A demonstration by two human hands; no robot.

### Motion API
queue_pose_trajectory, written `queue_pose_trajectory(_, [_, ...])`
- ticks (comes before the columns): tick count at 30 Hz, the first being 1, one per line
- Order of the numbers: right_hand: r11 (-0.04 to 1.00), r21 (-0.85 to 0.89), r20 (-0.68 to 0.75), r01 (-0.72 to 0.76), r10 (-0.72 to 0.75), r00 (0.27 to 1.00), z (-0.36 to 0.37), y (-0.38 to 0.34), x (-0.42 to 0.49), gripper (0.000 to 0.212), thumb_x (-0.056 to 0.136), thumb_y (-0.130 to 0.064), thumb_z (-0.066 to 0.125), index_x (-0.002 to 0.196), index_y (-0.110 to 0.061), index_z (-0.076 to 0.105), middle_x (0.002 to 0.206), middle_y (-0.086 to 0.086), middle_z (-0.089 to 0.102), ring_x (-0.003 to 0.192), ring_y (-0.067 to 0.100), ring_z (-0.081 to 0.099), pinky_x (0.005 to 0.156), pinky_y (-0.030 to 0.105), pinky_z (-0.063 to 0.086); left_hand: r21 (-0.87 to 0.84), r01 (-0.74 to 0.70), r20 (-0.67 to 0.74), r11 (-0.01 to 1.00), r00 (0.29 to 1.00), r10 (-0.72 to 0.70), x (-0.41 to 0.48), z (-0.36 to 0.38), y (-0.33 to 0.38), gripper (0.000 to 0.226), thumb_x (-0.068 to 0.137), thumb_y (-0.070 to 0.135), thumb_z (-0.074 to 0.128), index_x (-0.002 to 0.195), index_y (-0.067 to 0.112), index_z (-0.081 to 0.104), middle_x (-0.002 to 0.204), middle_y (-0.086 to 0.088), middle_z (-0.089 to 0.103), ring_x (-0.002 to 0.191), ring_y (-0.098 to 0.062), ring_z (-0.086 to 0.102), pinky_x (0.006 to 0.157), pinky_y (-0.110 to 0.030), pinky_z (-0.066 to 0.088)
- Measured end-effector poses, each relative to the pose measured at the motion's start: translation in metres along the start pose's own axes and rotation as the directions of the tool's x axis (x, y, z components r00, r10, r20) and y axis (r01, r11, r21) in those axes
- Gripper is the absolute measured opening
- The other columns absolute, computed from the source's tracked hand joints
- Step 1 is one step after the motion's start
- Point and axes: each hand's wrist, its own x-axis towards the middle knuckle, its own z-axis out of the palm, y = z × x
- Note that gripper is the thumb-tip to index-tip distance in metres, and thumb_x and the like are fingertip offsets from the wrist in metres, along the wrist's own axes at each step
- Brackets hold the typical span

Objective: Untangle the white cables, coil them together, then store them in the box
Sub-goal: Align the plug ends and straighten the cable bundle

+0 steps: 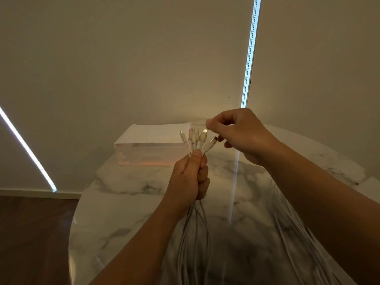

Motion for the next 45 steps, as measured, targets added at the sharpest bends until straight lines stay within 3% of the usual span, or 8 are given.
queue_pose_trajectory(5, [0.999, -0.043, 0.020, 0.027, -0.026, 0.999, 0.003, 0.010, -0.026, 0.023, 0.077, -0.035, 0.080, 0.078, -0.013, 0.073, 0.076, 0.008, 0.071, 0.067, 0.025, 0.066, 0.063, 0.036, 0.058, -0.053, 0.018, -0.026, 0.998, 0.999, -0.019, 0.003, 0.000, 0.000, 0.038, 0.106, 0.032, 0.028, 0.074, 0.015, 0.040, 0.052, 0.001, 0.024, 0.039, -0.010, 0.017, 0.039, -0.015, 0.018])
queue_pose_trajectory(13, [0.942, 0.309, 0.064, -0.133, 0.120, 0.991, 0.009, 0.010, -0.026, 0.013, 0.074, -0.004, 0.081, 0.084, 0.000, 0.074, 0.079, 0.019, 0.072, 0.061, 0.019, 0.058, 0.061, 0.027, 0.051, -0.036, -0.006, 0.032, 0.999, 0.999, 0.008, 0.000, 0.001, -0.003, 0.041, 0.106, 0.033, 0.025, 0.076, 0.012, 0.043, 0.054, 0.000, 0.022, 0.039, -0.011, 0.015, 0.041, -0.015, 0.018])
queue_pose_trajectory(20, [0.995, 0.093, -0.040, 0.036, -0.032, 0.999, 0.009, 0.012, -0.024, 0.011, 0.072, -0.017, 0.085, 0.079, -0.013, 0.078, 0.065, -0.002, 0.072, 0.050, 0.003, 0.058, 0.057, 0.016, 0.049, 0.051, 0.079, 0.099, 0.996, 0.991, -0.084, 0.001, 0.001, -0.002, 0.044, 0.105, 0.040, 0.024, 0.074, 0.012, 0.039, 0.056, -0.001, 0.023, 0.042, -0.011, 0.016, 0.043, -0.017, 0.017])
queue_pose_trajectory(23, [0.996, 0.005, -0.122, 0.088, -0.087, 0.989, 0.014, 0.013, -0.026, 0.013, 0.070, -0.019, 0.087, 0.077, -0.016, 0.077, 0.068, -0.006, 0.072, 0.060, 0.003, 0.067, 0.060, 0.014, 0.053, 0.065, 0.066, 0.073, 0.996, 0.995, -0.071, 0.002, 0.001, -0.004, 0.044, 0.104, 0.041, 0.026, 0.076, 0.010, 0.041, 0.057, -0.004, 0.022, 0.042, -0.012, 0.015, 0.043, -0.017, 0.017])
queue_pose_trajectory(30, [0.991, 0.125, -0.044, 0.049, -0.044, 0.998, 0.006, 0.009, -0.024, 0.010, 0.076, -0.010, 0.082, 0.082, -0.009, 0.074, 0.072, 0.001, 0.072, 0.058, 0.000, 0.064, 0.055, 0.008, 0.046, 0.006, 0.083, 0.141, 0.997, 0.986, -0.083, 0.001, -0.001, -0.002, 0.043, 0.104, 0.041, 0.026, 0.074, 0.014, 0.040, 0.057, -0.001, 0.023, 0.041, -0.011, 0.016, 0.043, -0.017, 0.015])
queue_pose_trajectory(36, [0.996, -0.027, -0.061, 0.080, -0.081, 0.995, 0.008, 0.016, -0.017, 0.021, 0.073, -0.029, 0.084, 0.089, -0.021, 0.074, 0.082, 0.008, 0.065, 0.074, 0.020, 0.062, 0.070, 0.032, 0.056, 0.112, 0.017, 0.115, 0.994, 0.993, -0.030, 0.000, -0.001, -0.003, 0.043, 0.104, 0.036, 0.027, 0.074, 0.008, 0.039, 0.059, -0.006, 0.020, 0.041, -0.013, 0.016, 0.041, -0.019, 0.017])
queue_pose_trajectory(41, [0.999, -0.035, 0.008, 0.015, -0.015, 1.000, 0.008, 0.017, -0.017, 0.027, 0.081, -0.038, 0.076, 0.093, -0.014, 0.077, 0.076, 0.001, 0.072, 0.062, 0.008, 0.062, 0.064, 0.028, 0.053, 0.174, -0.023, 0.075, 0.984, 0.997, 0.010, 0.000, 0.001, -0.003, 0.042, 0.105, 0.034, 0.029, 0.068, 0.014, 0.034, 0.057, -0.006, 0.022, 0.039, -0.013, 0.020, 0.040, -0.019, 0.020])
queue_pose_trajectory(45, [0.977, -0.192, 0.007, 0.094, -0.094, 0.996, 0.013, 0.006, -0.016, 0.045, 0.081, -0.061, 0.064, 0.104, -0.022, 0.073, 0.091, -0.011, 0.069, 0.077, 0.007, 0.064, 0.072, 0.026, 0.055, 0.326, -0.027, 0.017, 0.945, 1.000, 0.023, 0.001, 0.003, -0.005, 0.047, 0.106, 0.033, 0.030, 0.064, 0.013, 0.038, 0.050, -0.002, 0.034, 0.038, -0.012, 0.029, 0.040, -0.023, 0.027])
